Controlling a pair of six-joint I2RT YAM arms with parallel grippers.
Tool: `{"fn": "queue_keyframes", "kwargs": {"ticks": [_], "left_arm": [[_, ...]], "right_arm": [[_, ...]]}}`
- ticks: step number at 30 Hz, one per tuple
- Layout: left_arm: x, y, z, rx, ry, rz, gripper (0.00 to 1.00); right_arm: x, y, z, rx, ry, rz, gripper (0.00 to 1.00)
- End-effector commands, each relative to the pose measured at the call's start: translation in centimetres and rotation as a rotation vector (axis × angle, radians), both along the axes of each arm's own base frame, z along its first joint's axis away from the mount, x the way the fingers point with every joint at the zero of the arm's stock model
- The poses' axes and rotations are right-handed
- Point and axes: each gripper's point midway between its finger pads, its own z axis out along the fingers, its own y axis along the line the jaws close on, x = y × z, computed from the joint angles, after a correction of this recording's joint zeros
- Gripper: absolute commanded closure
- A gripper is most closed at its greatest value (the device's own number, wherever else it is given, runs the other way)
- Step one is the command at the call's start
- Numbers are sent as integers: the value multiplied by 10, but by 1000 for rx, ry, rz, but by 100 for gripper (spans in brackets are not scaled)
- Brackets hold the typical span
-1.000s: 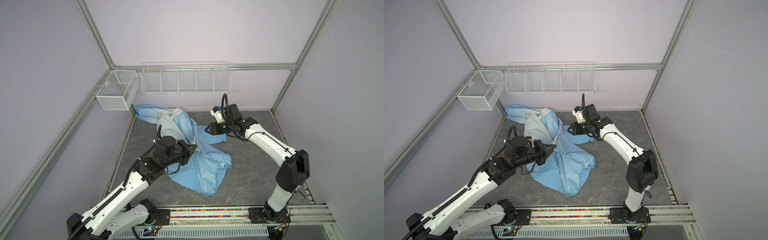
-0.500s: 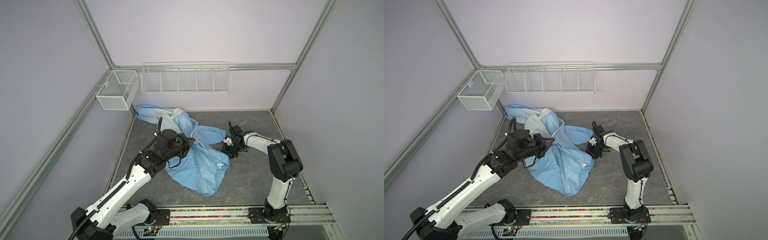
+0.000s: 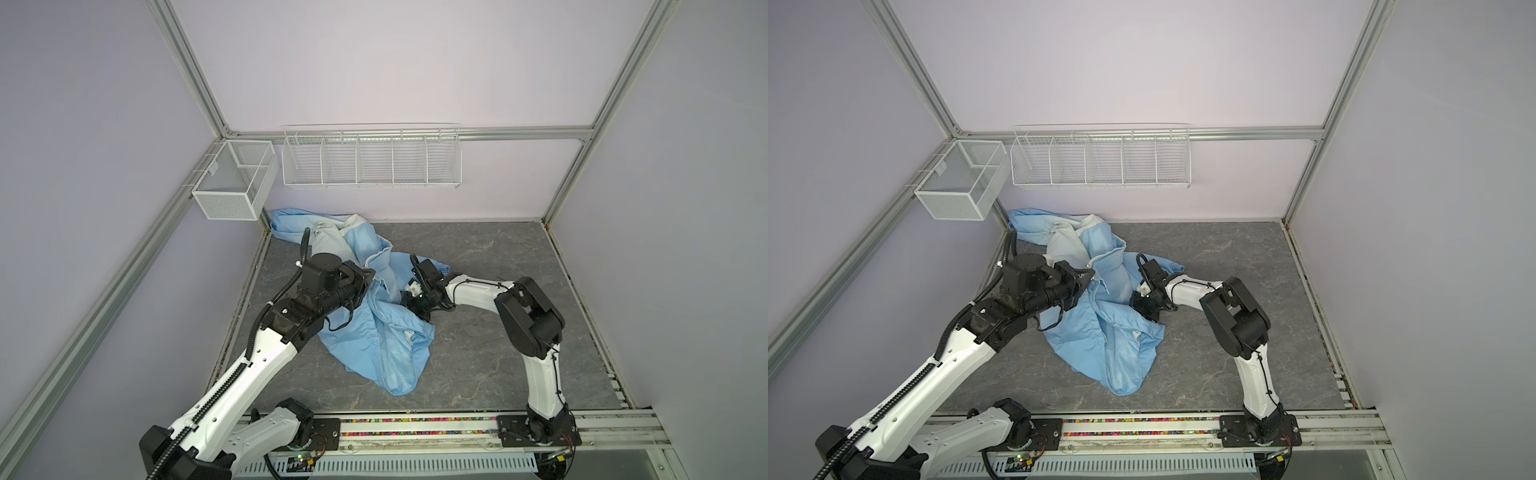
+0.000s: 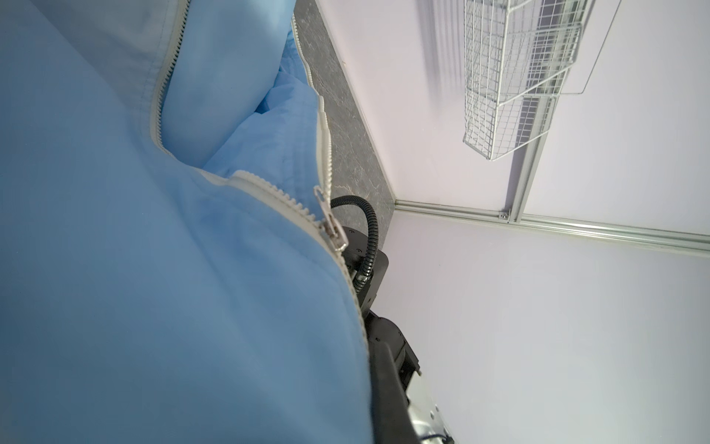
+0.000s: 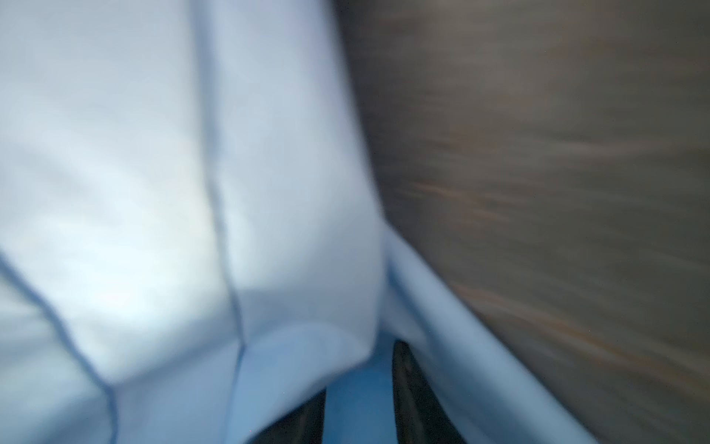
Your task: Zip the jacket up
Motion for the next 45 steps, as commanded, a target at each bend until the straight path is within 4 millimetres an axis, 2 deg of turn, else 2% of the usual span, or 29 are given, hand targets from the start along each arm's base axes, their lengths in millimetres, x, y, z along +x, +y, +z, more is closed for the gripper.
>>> {"fn": "queue_keyframes", "kwargs": {"ticks": [1,3,5,7,10,13,15,17,19,22,32,33,37,40,42,45], "left_arm": [[3,15,8,14,-27,12,100],[5,27,3,30,-17,30,100],[8,39,3,51,-14,47,100],[10,53,4,86,-9,60,100],[12,70,5,113,2,77,100],[18,79,5,104,2,89,100],[22,84,4,101,2,94,100],[28,86,3,102,2,89,100],[34,85,3,104,0,73,100],[41,81,3,98,-7,51,100],[53,84,5,77,-42,0,100],[53,87,5,84,-46,1,100],[57,98,-3,80,-22,22,100],[64,103,-4,104,-28,20,100],[71,107,-5,126,-24,33,100],[80,112,-7,154,-22,50,100]], "right_arm": [[13,36,28,72,-15,-26,64],[18,34,33,64,-18,-39,60],[25,22,40,49,-44,-62,50],[32,0,52,21,-90,-80,43],[47,-41,68,-31,-169,-119,39],[77,-81,83,-61,-252,-172,38],[98,-103,84,-112,-287,-190,37],[118,-117,75,-145,-282,-202,37],[135,-120,59,-152,-261,-201,38],[148,-115,31,-173,-222,-177,39],[165,-109,-18,-224,-204,-182,31],[164,-106,-23,-224,-198,-173,34],[150,-102,-38,-215,-152,-167,60],[136,-106,-43,-214,-129,-167,75],[121,-108,-48,-209,-103,-147,81],[91,-100,-50,-204,-90,-70,84]]}}
